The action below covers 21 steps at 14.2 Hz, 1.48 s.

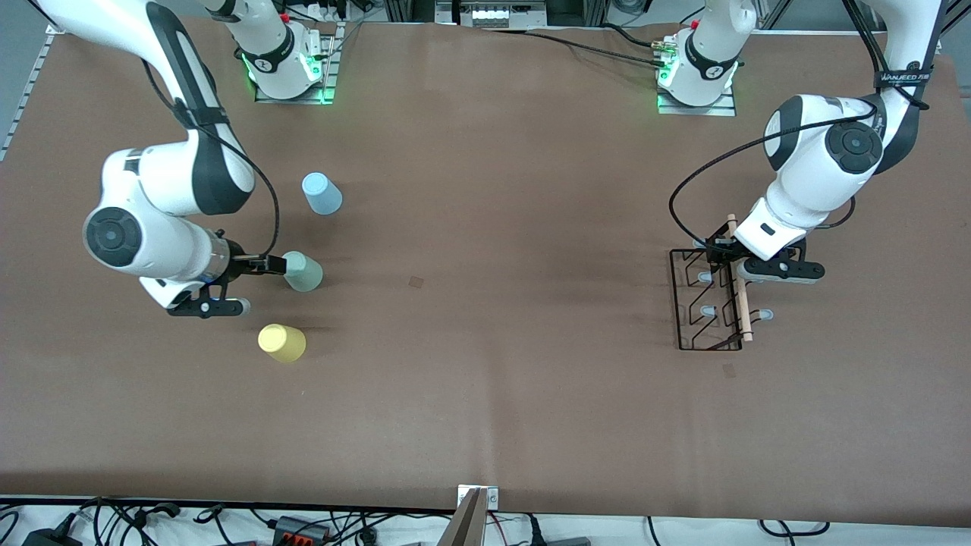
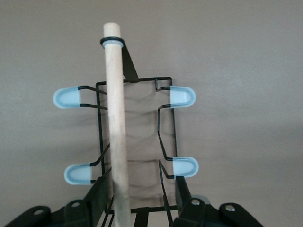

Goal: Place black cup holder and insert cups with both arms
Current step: 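Reach the left gripper to the rack dowel while the right gripper reaches the teal cup, then carry the rack with the left gripper while the right gripper grasps the teal cup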

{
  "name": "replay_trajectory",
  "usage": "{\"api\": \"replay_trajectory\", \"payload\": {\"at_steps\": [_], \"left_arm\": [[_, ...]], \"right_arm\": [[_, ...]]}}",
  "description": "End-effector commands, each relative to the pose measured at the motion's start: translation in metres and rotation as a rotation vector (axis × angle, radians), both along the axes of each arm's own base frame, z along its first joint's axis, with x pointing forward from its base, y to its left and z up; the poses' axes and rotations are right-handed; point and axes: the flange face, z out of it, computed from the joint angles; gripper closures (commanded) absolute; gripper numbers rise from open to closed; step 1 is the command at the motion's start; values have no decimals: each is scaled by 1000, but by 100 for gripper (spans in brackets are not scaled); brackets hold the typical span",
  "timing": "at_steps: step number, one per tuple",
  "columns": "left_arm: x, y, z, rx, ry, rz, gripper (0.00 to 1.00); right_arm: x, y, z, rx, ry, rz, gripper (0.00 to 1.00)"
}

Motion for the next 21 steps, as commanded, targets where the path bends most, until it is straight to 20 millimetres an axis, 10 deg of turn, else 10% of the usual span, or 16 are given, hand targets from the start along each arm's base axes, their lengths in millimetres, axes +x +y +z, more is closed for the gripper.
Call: {"api": "replay_trajectory", "payload": {"at_steps": [1,5,10,15,20,21], "left_arm": [[-2,5,-5,12,-7,2,64],[1,4,-5,11,-7,4,96],[13,-27,29,7,-32,-44,99],[40,-135,92,-47,-17,-67,97],[56,-294,103,-178,-54,-223,96],[53,-325,100,-206,-50,-216,96]], "right_arm": [[-7,16,-10,1,-6,-37,0],[-14,15,-35,63,47,-110,0],[-13,16,-62,57,60,-113,0],[-17,14,-80,50,103,-121,0],[-19,13,-91,46,124,-120,0],[-20,13,-91,46,125,-120,15]]}}
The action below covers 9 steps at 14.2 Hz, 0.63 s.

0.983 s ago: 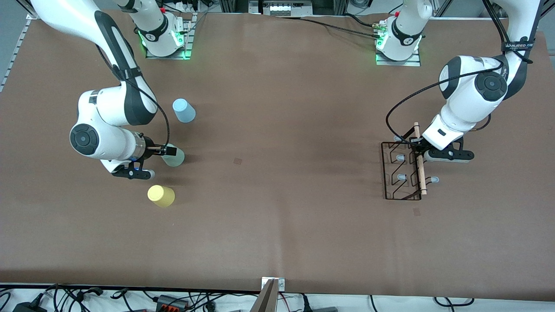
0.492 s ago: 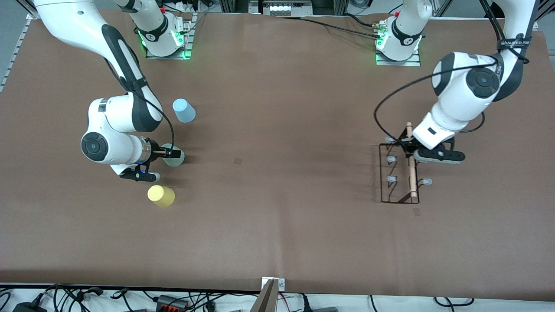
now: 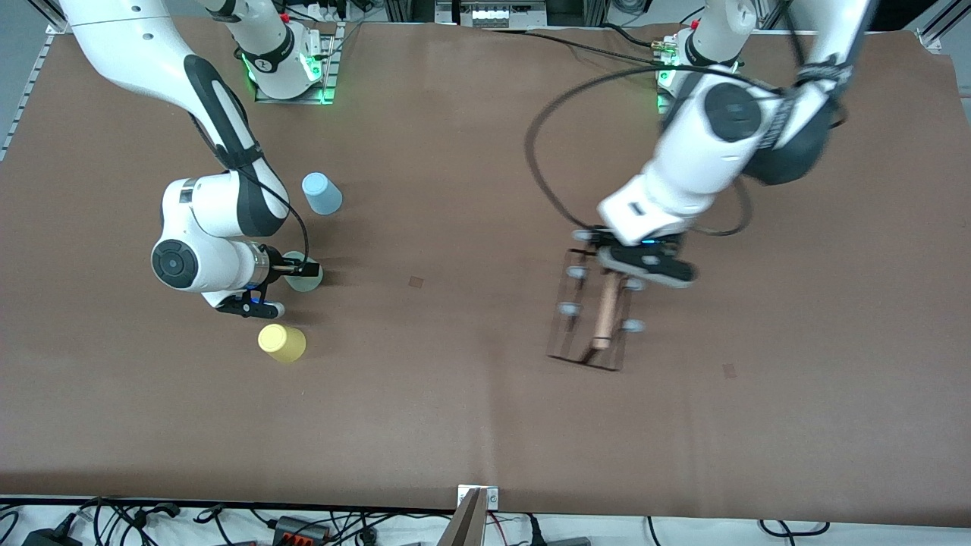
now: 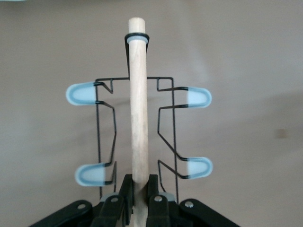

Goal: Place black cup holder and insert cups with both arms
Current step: 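Carry the rack with the left gripper while the right gripper grasps the teal cup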

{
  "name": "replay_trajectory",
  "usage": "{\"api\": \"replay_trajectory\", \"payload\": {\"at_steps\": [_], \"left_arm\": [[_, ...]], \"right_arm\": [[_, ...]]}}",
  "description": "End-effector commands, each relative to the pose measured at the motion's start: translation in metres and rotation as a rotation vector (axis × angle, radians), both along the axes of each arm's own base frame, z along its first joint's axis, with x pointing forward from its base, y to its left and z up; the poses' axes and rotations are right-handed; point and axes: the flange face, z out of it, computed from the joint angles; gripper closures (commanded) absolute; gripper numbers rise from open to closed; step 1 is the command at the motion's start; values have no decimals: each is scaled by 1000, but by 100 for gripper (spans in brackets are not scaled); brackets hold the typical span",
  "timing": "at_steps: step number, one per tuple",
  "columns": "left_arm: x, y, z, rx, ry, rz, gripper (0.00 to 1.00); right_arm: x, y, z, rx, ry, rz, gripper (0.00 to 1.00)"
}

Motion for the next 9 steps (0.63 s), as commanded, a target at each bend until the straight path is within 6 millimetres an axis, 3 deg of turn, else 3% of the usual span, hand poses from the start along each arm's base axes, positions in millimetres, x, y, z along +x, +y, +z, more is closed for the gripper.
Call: {"api": "replay_trajectory", "payload": {"at_steps": [1,3,4,6,9], "left_arm": [[11,-87,-3,-80,17,21,96],[-1,-129,-12,-106,45,83,96],[-10,-147,-16,-114,56,89,96],[-26,-169,-24,-120,87,130,96],[-44,-192,-54,-99,139,209,96]], "right_arm": [[-2,1,1,7,5,-17,32],[2,1,9,8,13,-13,61],[7,0,18,13,6,-10,67],[27,-2,54,23,2,3,69],[52,-12,130,38,35,13,69]]}}
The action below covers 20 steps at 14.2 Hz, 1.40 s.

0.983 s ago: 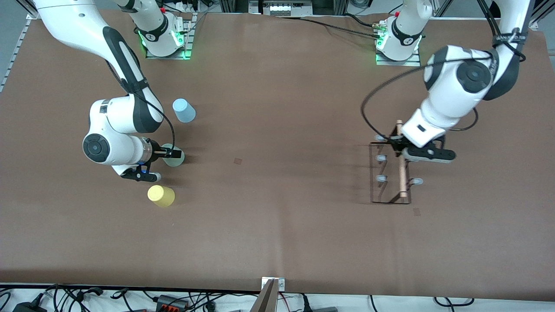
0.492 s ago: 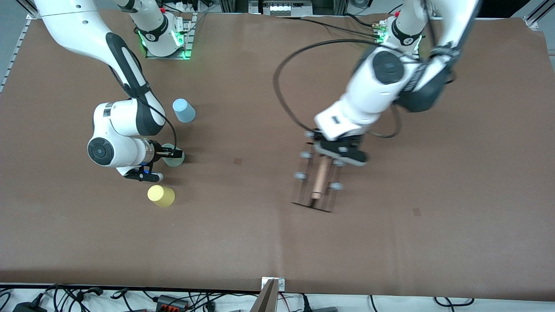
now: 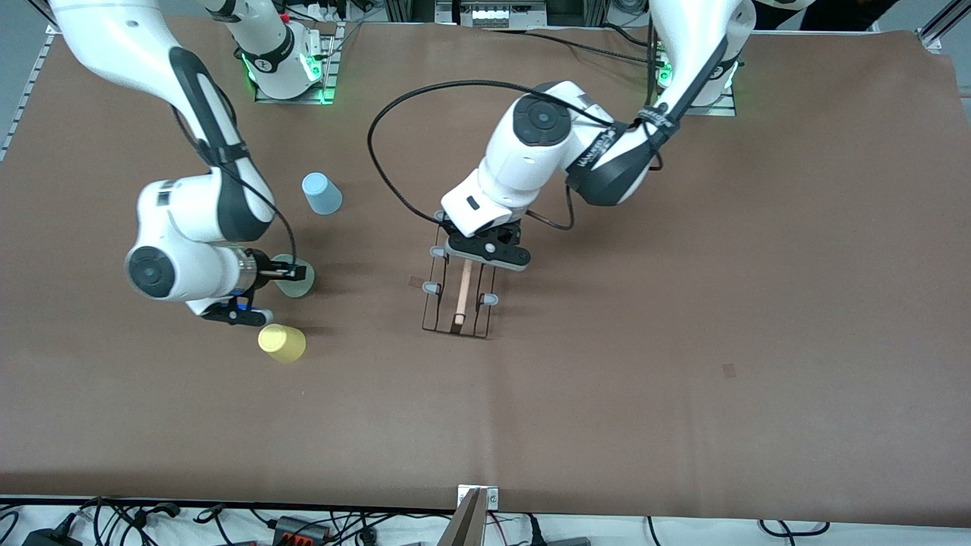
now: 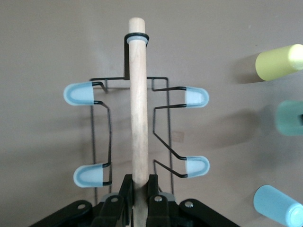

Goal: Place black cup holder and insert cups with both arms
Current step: 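Carry the rack with the left gripper while the right gripper grasps the teal cup, then release the rack with the left gripper and lift it away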

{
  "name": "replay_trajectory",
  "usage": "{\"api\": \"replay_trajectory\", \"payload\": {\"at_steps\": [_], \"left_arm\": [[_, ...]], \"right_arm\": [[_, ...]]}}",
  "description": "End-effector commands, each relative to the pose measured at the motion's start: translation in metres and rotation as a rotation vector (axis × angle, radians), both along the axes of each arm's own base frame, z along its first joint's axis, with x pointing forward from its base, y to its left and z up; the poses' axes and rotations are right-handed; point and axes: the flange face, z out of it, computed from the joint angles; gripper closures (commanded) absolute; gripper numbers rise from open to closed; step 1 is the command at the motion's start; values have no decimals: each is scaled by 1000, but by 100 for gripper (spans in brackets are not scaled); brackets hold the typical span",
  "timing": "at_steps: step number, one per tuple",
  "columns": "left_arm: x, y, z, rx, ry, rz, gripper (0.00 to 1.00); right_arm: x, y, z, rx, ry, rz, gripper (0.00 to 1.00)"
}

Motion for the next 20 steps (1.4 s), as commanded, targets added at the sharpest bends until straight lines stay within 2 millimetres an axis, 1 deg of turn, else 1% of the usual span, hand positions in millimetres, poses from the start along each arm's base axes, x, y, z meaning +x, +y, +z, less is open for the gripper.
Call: {"api": "replay_trajectory", "payload": {"at_steps": [1,2,3,5,7,8,9,10,11,12,13,14,15,16,17,18,19,20], "left_arm": [[-2,-14,-14,67,-29,9,95],[-6,-19,-19,98,-58,-15,94],[-7,-21,-31,115,-51,-3,94],[-5,-19,-46,127,-32,19,92],[-1,-15,-48,136,-32,23,75],[3,-7,-42,161,-29,26,47],[8,4,-28,196,-24,32,0],[13,11,-6,226,-29,37,0],[19,23,21,261,-25,51,0],[33,49,47,285,-17,86,0],[48,85,74,303,-12,124,0],[58,116,101,301,-27,149,0],[66,147,126,293,-32,172,0],[71,173,140,302,-21,185,0],[72,190,152,316,-11,184,0],[70,204,162,330,-4,186,0],[73,224,170,342,4,209,0],[78,251,182,343,6,248,0]], "right_arm": [[20,-13,71,30,19,6,68],[21,-14,81,32,23,7,68],[21,-15,87,30,21,8,68],[22,-21,87,24,20,4,68],[22,-21,86,26,23,-6,68],[22,-21,86,23,23,-5,68],[22,-20,84,20,26,-1,68],[22,-19,83,20,27,2,68],[21,-17,82,21,28,11,68],[21,-14,82,28,27,29,68],[21,-12,84,35,23,43,68],[20,-6,87,38,19,52,68],[18,6,90,39,15,70,68],[15,21,96,39,8,79,68],[10,40,101,43,1,99,68],[5,61,104,34,-1,104,68],[-2,89,106,20,-8,106,68],[-10,120,109,6,-16,110,68]]}}
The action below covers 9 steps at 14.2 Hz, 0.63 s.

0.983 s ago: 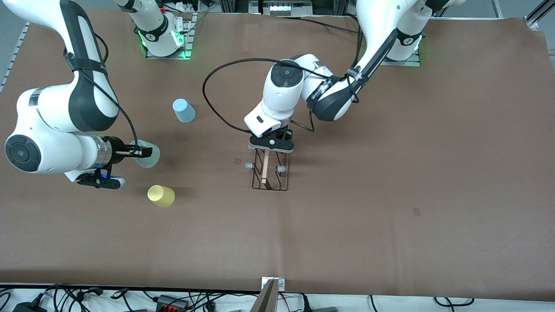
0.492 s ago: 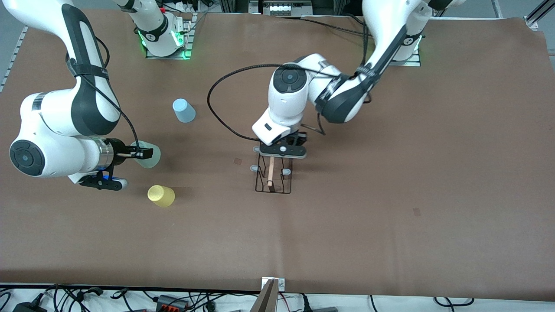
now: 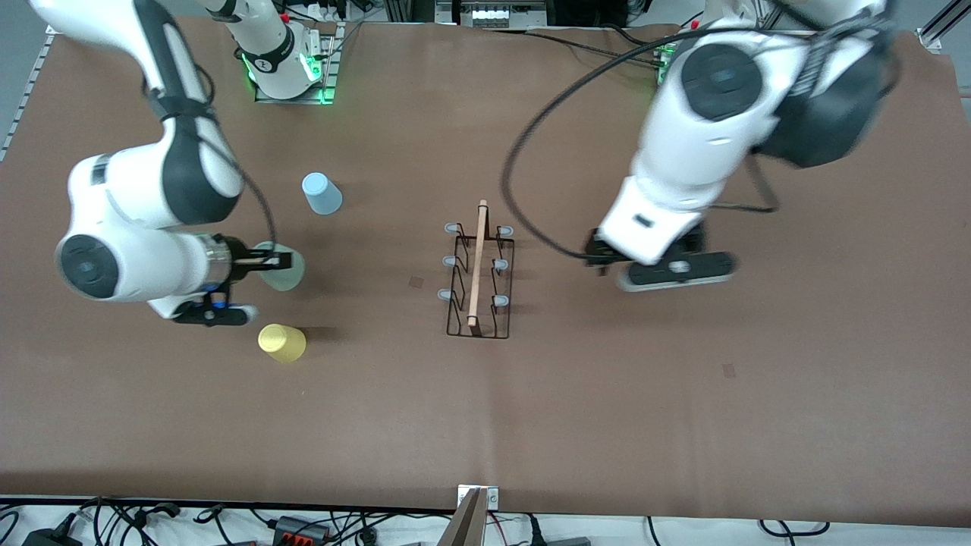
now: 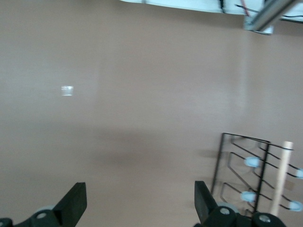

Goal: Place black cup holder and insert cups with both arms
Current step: 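Release the rack with the left gripper and lift it away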

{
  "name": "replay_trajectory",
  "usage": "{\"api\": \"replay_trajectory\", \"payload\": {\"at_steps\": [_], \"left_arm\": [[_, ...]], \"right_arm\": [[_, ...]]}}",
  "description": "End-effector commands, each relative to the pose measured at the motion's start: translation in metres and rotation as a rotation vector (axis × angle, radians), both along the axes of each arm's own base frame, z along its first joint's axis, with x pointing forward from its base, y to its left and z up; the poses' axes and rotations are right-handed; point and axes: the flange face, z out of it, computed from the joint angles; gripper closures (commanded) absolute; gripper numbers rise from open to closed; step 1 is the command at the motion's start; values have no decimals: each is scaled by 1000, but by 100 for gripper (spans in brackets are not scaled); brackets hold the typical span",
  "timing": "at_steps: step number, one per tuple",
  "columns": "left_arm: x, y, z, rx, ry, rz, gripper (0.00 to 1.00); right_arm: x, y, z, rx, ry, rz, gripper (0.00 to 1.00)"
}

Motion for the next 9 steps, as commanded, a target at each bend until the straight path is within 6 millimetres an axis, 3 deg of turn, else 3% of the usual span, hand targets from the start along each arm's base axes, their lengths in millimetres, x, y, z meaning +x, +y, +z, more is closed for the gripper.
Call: {"api": "replay_trajectory", "payload": {"at_steps": [1,3,5,6,8,9], "left_arm": [[1,50,24,8,0,45,0],[-5,110,61,12,19,-50,0],[-5,168,80,22,26,-160,0],[-7,194,84,24,38,-200,0],[-8,238,80,-32,91,-248,0],[-8,247,74,-39,109,-279,0]], "right_arm": [[-20,76,22,-21,-38,12,68],[-35,123,36,-11,-57,12,68],[-49,161,37,78,-18,-48,67],[-53,175,38,104,-20,-72,67],[-64,201,21,100,-18,-51,67],[-72,216,15,96,-13,-29,67]]}}
